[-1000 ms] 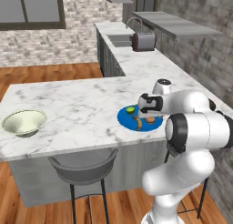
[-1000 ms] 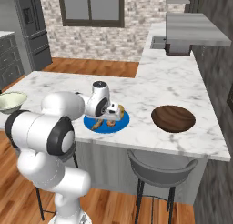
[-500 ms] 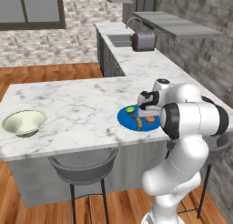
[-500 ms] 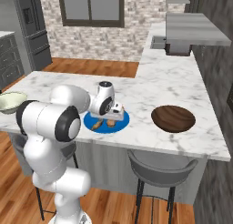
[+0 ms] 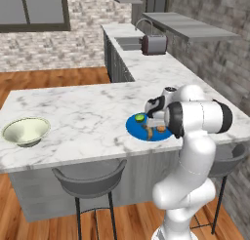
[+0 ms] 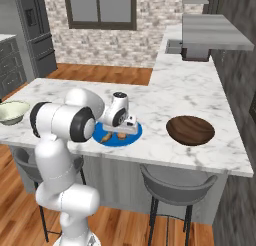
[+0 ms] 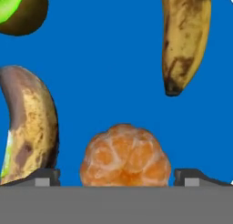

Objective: Take the fruits from the plate on the dining counter and place two fruits in each bowl.

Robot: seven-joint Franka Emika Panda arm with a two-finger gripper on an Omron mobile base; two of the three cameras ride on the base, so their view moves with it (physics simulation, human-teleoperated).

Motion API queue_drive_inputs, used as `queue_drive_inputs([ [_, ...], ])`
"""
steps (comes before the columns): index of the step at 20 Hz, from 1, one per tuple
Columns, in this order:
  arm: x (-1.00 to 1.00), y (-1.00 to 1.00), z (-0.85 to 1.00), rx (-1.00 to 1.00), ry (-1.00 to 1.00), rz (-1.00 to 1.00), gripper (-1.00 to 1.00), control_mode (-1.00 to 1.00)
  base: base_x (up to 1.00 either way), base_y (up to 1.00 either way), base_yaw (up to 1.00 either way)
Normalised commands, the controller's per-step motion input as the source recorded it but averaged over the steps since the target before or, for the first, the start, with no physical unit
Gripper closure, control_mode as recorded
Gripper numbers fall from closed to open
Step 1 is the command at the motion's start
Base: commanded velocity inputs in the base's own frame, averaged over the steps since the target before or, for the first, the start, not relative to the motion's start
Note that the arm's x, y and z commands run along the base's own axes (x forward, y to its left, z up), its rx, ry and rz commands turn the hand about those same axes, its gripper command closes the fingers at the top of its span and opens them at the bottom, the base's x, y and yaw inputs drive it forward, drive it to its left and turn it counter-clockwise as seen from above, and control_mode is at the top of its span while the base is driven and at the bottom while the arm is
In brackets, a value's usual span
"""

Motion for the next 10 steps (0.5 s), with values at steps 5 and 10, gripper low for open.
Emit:
queue_drive_inputs([
  [5, 0.13, -0.09, -0.19, 0.02, 0.05, 0.0, -1.0, -1.0, 0.0, 0.0, 0.0],
  [10, 0.0, -0.05, -0.37, 0.0, 0.03, 0.0, 1.0, -1.0, 0.0, 0.0, 0.0],
])
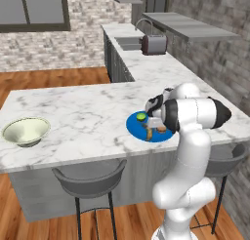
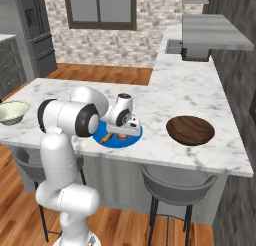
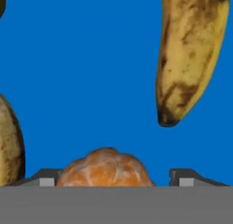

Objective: Take the fruits from the plate on the dining counter and place two fruits in each bowl.

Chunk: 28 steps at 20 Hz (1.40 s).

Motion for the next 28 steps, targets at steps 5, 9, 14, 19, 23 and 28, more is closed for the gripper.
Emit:
queue_drive_inputs([
  [5, 0.02, -0.09, 0.07, 0.0, 0.0, 0.0, 1.0, -1.0, 0.0, 0.0, 0.0],
  [9, -0.15, -0.38, 0.87, 0.02, 0.0, 0.0, 1.0, -1.0, 0.0, 0.0, 0.0],
  [14, -0.61, -0.6, 0.93, 0.01, 0.0, 0.0, 1.0, -1.0, 0.0, 0.0, 0.0],
  [19, -0.11, -0.98, 0.42, 0.0, 0.03, -0.11, 1.0, -1.0, 0.0, 0.0, 0.0],
  [23, 0.0, -0.86, 0.11, 0.0, 0.03, -0.17, 1.0, -1.0, 0.0, 0.0, 0.0],
  [28, -0.01, -0.61, 0.06, 0.0, 0.06, -0.22, 1.0, -1.0, 0.0, 0.0, 0.0],
])
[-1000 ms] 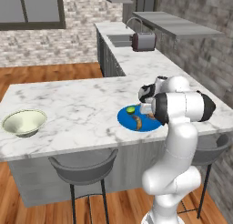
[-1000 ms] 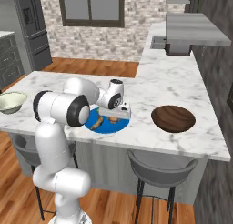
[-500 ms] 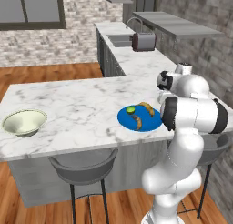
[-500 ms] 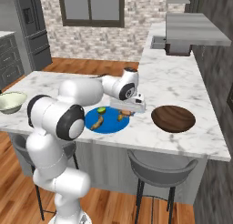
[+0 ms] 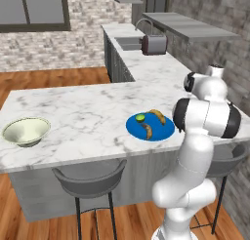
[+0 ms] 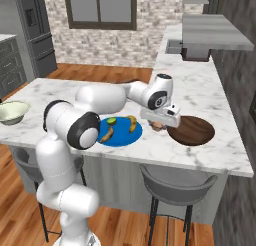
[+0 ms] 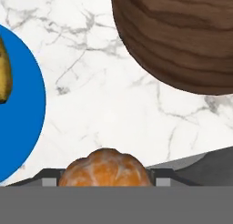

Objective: Take the fruits from the plate on the dining counter and place two fruits in each bowl.

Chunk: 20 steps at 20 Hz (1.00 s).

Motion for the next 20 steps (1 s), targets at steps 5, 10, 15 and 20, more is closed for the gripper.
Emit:
queue_drive_inputs([
  [5, 0.02, -0.59, -0.03, 0.0, 0.01, -0.17, 1.0, -1.0, 0.0, 0.0, 0.0],
  [10, 0.0, -0.34, -0.42, 0.0, -0.14, -0.02, 1.0, -1.0, 0.0, 0.0, 0.0],
  [15, 0.0, -0.13, -0.42, -0.02, -0.22, 0.0, 1.0, -1.0, 0.0, 0.0, 0.0],
  [20, 0.0, -0.06, -0.05, -0.04, -0.1, -0.06, 1.0, -1.0, 0.0, 0.0, 0.0],
])
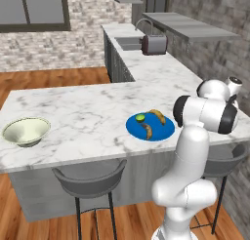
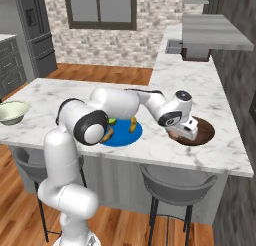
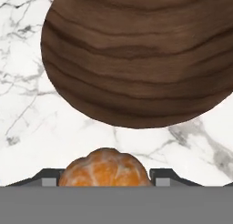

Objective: Take the fruits from the plate on the dining counter and place two fruits in each bowl.

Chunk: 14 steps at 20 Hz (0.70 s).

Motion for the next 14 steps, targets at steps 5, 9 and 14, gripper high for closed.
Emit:
queue_drive_inputs([
  [5, 0.13, -0.13, 0.12, -0.02, 0.0, -0.15, 1.0, -1.0, 0.0, 0.0, 0.0],
  [9, 0.32, -0.11, 0.25, 0.0, 0.0, -0.12, 1.0, -1.0, 0.0, 0.0, 0.0],
  [14, 0.24, -0.15, -0.23, -0.01, 0.02, -0.04, 1.0, -1.0, 0.0, 0.0, 0.0],
])
